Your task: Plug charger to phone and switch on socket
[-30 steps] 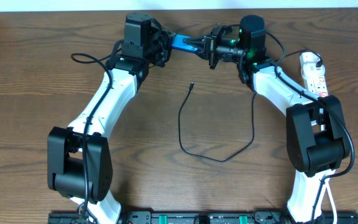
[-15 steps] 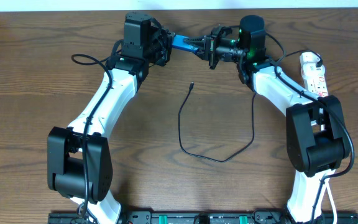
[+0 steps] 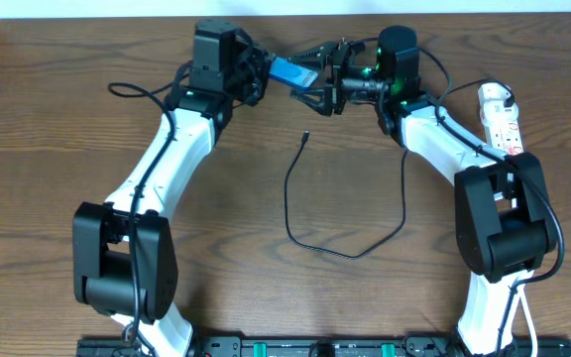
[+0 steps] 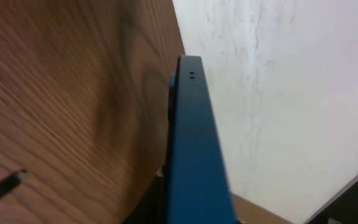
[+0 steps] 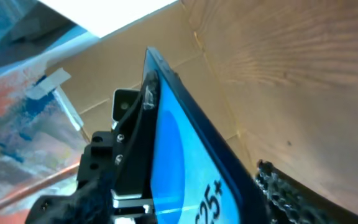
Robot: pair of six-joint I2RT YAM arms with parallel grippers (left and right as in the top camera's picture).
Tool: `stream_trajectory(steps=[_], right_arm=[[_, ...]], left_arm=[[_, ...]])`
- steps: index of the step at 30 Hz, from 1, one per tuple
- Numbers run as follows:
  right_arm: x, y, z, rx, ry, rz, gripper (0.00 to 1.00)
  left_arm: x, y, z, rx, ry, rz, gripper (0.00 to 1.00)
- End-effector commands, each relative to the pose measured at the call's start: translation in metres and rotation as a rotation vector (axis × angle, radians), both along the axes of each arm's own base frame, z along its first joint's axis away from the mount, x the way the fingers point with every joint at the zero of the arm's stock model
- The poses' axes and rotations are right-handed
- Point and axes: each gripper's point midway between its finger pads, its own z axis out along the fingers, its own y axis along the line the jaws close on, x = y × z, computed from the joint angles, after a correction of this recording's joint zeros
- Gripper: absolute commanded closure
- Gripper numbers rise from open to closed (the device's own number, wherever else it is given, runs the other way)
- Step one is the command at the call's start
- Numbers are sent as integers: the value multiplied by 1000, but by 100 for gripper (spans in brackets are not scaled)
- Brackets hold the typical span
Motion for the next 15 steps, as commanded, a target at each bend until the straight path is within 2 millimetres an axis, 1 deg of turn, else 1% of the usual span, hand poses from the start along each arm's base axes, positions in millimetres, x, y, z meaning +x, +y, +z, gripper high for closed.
stream_trajectory(steps=[1,3,5,7,9,12,15], right_arm=[[6,-9,3,-57,-208,6,16],[9,-15,0,-98,-317,10,1],[12,-22,-2,-146,-452,23,1],[11,-28,-14,-204,-517,46,1],[10,-33,-28,-256,-527,60,1],[9,-41,-57,-384,-521,67,1],[3,-47,-86,-522,-491,83,1]], left_arm=[[-1,5,21,50,-102,-121,93],[-2,7,23,68,-132,-182,93],[-6,8,25,86,-169,-256,92],[-13,10,29,101,-225,-371,93],[-20,14,28,95,-240,-438,93],[-31,23,25,73,-239,-511,93],[-43,34,24,46,-245,-572,93]])
